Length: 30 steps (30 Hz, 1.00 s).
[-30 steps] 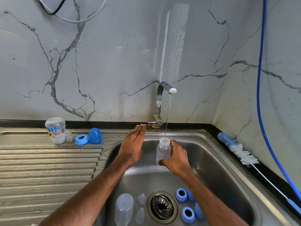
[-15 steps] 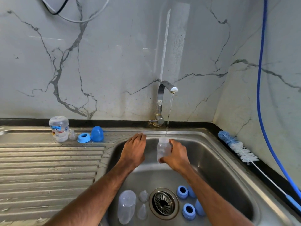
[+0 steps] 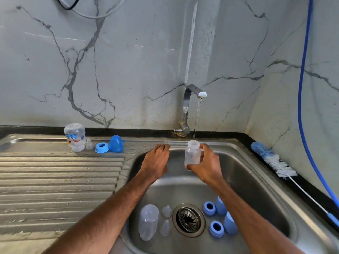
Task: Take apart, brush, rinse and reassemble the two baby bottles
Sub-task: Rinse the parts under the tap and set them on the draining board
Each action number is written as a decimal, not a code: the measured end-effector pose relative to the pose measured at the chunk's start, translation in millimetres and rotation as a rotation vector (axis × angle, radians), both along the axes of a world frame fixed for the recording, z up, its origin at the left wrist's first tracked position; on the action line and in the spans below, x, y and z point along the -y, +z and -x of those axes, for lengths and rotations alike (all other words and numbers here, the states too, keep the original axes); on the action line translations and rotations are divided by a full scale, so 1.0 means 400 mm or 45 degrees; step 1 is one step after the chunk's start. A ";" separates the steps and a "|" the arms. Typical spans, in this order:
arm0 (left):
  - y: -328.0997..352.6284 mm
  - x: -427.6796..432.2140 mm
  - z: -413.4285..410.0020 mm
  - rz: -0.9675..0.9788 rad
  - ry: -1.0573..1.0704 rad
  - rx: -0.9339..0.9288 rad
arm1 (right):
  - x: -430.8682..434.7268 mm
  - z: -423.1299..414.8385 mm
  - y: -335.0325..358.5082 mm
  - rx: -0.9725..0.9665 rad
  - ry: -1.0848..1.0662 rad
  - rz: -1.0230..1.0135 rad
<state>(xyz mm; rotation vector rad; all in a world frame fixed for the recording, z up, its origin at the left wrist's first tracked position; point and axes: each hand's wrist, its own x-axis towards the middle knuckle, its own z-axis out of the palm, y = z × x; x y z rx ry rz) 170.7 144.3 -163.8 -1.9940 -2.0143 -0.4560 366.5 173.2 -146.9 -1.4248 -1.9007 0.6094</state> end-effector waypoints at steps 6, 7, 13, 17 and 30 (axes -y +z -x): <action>0.001 0.005 -0.005 0.015 0.002 -0.033 | 0.005 -0.003 0.006 -0.010 0.049 0.088; 0.000 0.005 -0.005 0.014 0.001 -0.042 | 0.007 -0.005 0.009 0.039 0.077 0.099; 0.005 0.005 -0.008 0.053 -0.001 -0.114 | 0.008 -0.024 0.012 0.505 0.134 0.268; 0.007 0.008 -0.013 0.063 0.003 -0.119 | 0.017 -0.020 0.011 0.663 0.120 0.268; 0.017 -0.002 -0.007 0.114 -0.010 -0.031 | 0.001 -0.038 0.024 0.378 0.082 0.455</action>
